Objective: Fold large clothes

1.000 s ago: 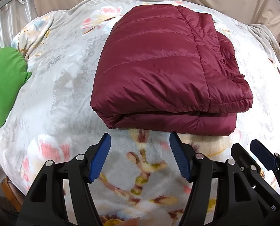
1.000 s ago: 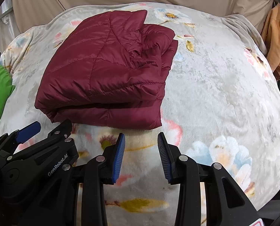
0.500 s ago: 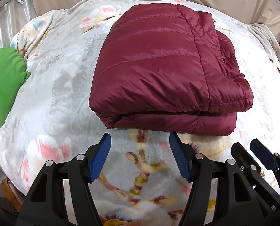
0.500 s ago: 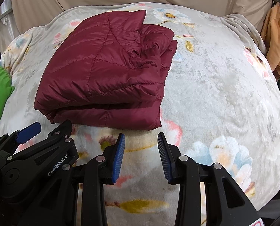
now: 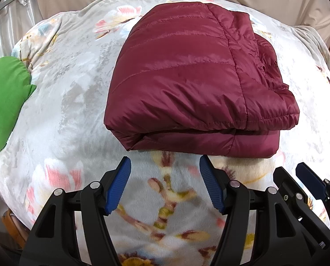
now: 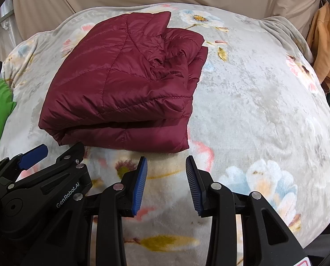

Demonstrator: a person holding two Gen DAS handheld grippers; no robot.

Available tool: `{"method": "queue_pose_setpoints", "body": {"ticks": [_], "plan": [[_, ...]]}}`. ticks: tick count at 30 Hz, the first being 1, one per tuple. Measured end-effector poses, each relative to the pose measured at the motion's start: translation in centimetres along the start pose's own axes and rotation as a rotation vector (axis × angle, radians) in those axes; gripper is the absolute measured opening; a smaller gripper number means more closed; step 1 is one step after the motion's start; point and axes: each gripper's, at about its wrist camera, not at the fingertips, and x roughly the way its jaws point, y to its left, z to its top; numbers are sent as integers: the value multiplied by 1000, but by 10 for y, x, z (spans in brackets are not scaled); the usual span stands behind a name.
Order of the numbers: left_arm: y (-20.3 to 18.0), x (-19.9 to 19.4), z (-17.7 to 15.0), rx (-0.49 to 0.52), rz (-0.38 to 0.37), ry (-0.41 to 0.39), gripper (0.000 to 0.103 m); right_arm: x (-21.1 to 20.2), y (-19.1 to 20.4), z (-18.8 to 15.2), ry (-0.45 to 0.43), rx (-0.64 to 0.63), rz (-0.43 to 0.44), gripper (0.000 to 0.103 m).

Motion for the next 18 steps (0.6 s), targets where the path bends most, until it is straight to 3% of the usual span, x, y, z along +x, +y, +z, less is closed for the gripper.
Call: {"method": "queue_pose_setpoints", "body": {"ticks": [18], "plan": [[4, 3, -3, -15, -5, 14, 65, -4, 10, -7, -3, 30, -32, 37]]}}
